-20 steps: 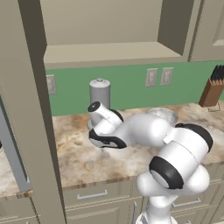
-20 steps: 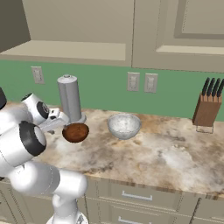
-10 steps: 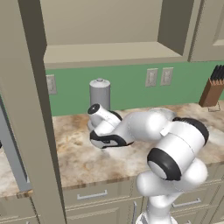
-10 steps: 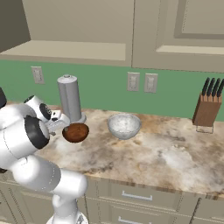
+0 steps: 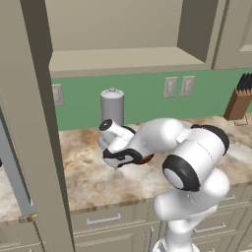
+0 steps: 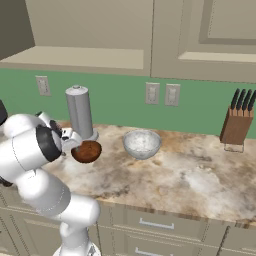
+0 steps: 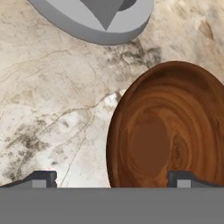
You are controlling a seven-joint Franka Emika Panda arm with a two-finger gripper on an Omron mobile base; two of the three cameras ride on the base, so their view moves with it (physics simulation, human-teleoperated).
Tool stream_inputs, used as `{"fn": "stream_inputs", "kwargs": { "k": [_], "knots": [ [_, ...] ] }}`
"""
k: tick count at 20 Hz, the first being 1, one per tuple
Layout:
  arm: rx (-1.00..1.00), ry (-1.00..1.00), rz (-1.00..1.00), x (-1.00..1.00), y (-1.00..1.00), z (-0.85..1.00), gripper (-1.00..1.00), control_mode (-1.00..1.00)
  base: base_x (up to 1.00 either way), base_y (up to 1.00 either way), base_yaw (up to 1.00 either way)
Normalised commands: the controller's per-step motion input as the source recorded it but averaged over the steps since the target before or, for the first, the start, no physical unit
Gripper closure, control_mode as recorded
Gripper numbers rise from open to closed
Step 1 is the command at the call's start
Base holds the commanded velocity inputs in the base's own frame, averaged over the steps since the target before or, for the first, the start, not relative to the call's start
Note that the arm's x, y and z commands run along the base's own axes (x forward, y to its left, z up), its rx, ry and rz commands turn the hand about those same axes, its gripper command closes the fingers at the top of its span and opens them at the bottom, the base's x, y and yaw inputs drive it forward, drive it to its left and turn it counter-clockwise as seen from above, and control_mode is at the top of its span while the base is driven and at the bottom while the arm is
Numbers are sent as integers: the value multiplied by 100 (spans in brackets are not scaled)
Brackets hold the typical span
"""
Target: Pick up the bowls on the counter and stack them on top of one another in the open cabinet. Place the smaller bowl on top of the larger bowl.
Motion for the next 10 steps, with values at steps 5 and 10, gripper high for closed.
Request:
{"fn": "stream_inputs", "kwargs": {
  "k": [5, 10],
  "knots": [
    [0, 0, 0, 11, 0, -20, 100, -100, 0, 0, 0],
    [0, -3, 0, 3, 0, -7, 100, -100, 0, 0, 0]
  ]
}}
